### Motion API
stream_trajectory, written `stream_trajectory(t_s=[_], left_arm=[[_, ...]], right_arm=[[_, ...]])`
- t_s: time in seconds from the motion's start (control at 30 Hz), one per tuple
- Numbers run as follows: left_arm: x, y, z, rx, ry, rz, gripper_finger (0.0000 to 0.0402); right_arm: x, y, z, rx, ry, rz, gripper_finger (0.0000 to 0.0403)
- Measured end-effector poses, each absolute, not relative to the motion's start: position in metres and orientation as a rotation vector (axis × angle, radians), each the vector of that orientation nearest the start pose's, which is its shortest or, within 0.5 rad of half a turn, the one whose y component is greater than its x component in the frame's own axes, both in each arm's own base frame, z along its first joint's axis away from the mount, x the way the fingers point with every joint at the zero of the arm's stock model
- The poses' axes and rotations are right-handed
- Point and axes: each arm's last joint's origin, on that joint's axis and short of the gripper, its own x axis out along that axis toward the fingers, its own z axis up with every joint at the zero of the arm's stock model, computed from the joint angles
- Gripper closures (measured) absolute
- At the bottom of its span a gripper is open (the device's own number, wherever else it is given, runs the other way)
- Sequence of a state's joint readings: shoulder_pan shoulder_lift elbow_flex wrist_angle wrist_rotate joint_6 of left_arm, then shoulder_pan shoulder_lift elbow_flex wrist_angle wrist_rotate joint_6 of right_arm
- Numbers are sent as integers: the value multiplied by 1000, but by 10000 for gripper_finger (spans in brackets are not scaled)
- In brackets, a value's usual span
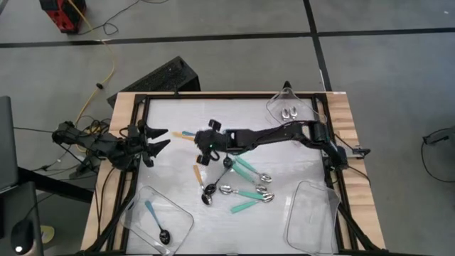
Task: Sort silverware by color (type)
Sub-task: Put the yellow spoon into the top transparent bin
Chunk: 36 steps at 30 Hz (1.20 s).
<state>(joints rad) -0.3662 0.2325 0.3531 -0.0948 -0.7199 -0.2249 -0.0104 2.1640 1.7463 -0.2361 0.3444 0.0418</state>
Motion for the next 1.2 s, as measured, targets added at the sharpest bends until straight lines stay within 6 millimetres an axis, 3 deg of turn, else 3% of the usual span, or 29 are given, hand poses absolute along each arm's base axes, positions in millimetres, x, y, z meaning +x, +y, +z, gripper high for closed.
stream_trajectory(t_s=[0.3,0.63,0.9,1.2], left_arm=[[89,-14,256,-233,-64,350,185],[89,-14,256,-226,-64,353,185],[89,-14,256,-217,-63,350,185],[89,-14,255,-186,-48,351,185]], right_arm=[[448,-36,254,-107,632,-450,354],[353,-51,262,-10,583,-610,354],[274,-48,279,21,485,-831,354],[194,-51,263,151,451,-987,354]])
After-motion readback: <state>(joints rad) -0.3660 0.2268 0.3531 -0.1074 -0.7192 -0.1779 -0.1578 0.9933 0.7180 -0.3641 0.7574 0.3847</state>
